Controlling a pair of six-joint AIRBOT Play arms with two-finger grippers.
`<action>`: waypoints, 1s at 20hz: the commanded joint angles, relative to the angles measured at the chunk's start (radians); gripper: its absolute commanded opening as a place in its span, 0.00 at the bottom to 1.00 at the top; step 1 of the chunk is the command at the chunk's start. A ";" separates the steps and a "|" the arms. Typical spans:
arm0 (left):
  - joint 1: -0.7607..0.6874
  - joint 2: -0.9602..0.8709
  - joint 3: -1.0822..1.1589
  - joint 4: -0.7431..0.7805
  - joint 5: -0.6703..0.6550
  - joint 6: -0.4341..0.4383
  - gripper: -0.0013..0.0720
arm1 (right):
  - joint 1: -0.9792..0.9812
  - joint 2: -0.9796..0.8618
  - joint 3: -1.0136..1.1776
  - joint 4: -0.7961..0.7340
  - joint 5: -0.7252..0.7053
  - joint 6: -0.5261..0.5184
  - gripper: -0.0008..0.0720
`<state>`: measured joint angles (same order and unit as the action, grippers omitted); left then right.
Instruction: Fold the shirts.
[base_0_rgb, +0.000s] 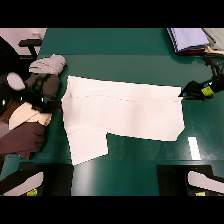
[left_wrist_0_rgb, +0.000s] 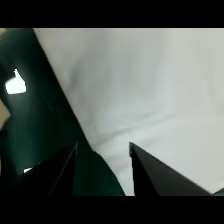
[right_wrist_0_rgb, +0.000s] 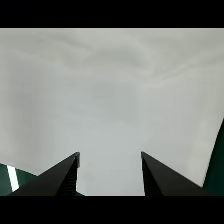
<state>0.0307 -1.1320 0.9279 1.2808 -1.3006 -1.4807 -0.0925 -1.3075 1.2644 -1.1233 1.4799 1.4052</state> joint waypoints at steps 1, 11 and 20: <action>0.000 0.143 -0.262 -0.065 0.020 -0.011 0.58 | -0.006 0.120 -0.119 0.007 -0.053 -0.002 0.63; 0.000 0.151 -0.471 -0.325 0.171 0.075 0.48 | -0.006 0.154 -0.144 0.006 -0.050 -0.002 0.63; 0.000 0.153 -0.393 -0.327 0.157 0.095 0.05 | -0.252 0.252 -0.547 -0.090 0.018 0.000 0.79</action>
<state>0.0311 -0.9802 0.5095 0.9596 -1.1416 -1.3926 -0.2581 -1.0836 0.8688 -1.1828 1.4860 1.4033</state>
